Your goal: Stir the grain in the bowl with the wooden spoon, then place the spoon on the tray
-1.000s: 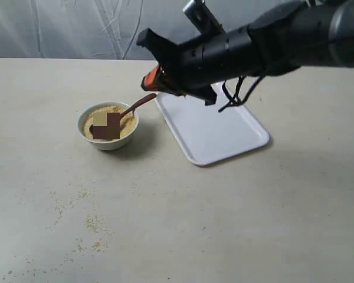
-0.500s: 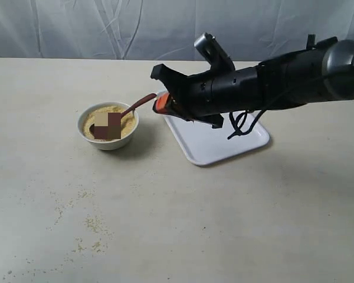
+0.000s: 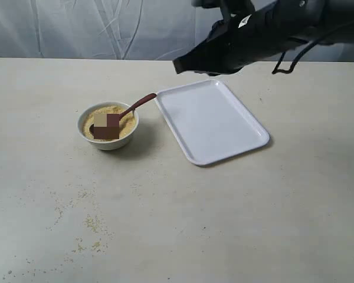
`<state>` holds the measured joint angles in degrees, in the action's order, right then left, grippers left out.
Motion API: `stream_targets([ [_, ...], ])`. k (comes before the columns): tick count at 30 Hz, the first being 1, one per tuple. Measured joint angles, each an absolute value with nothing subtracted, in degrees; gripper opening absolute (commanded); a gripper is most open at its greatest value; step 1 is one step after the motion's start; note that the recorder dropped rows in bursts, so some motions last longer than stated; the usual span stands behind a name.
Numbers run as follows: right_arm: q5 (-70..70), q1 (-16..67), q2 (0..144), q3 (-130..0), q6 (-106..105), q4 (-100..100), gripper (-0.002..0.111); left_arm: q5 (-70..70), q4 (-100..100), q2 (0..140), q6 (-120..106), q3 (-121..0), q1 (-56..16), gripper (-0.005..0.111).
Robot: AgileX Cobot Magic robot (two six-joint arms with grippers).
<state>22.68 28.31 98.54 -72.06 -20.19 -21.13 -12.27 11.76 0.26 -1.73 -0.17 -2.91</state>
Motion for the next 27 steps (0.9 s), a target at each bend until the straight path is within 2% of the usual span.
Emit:
stream_targets([
  [4, 27.1, 28.3, 97.8, -73.8, 10.9, 5.0, -0.001, -12.3, 11.8, 0.3, -1.7, -0.2, -2.9, 0.0],
  [8, 17.7, 28.3, 97.8, -68.7, 19.5, 0.6, -0.001, -12.3, 11.8, 0.3, -1.7, -0.2, -2.9, 0.0],
  [9, 10.9, 29.2, 97.8, -64.3, 18.0, -7.5, -0.001, -12.3, 11.8, 0.3, -1.7, -0.2, -2.9, 0.0],
  [11, 5.8, 29.9, 97.8, -59.5, 16.1, -16.8, -0.001, -12.3, 11.8, 0.3, -1.7, -0.2, -2.9, 0.0],
  [14, 4.9, 30.6, 97.8, -57.1, 15.5, -21.9, -0.001, -12.3, 11.8, 0.3, -1.7, -0.2, -2.9, 0.0],
  [16, 5.7, 33.9, 97.8, -57.1, 13.7, -23.0, -0.001, -12.3, 11.8, 0.3, -1.7, -0.2, -2.9, 0.0],
  [19, 9.0, 38.5, 97.8, -57.5, 7.3, -26.0, -0.001, -12.3, 11.8, 0.3, -1.7, -0.2, -2.9, 0.0],
  [22, 19.5, 39.9, 98.0, -60.9, -5.8, -31.2, -0.001, -12.3, 11.8, 0.3, -1.7, -0.2, -2.9, 0.0],
  [25, 26.5, 37.0, 98.7, -65.9, -16.0, -37.3, -0.001, -12.3, 11.8, 0.3, -1.7, -0.2, -2.9, 0.0],
  [27, 25.6, 33.5, 98.7, -68.4, -18.6, -42.9, -0.001, -12.3, 11.8, 0.3, -1.7, -0.2, -2.9, 0.0],
])
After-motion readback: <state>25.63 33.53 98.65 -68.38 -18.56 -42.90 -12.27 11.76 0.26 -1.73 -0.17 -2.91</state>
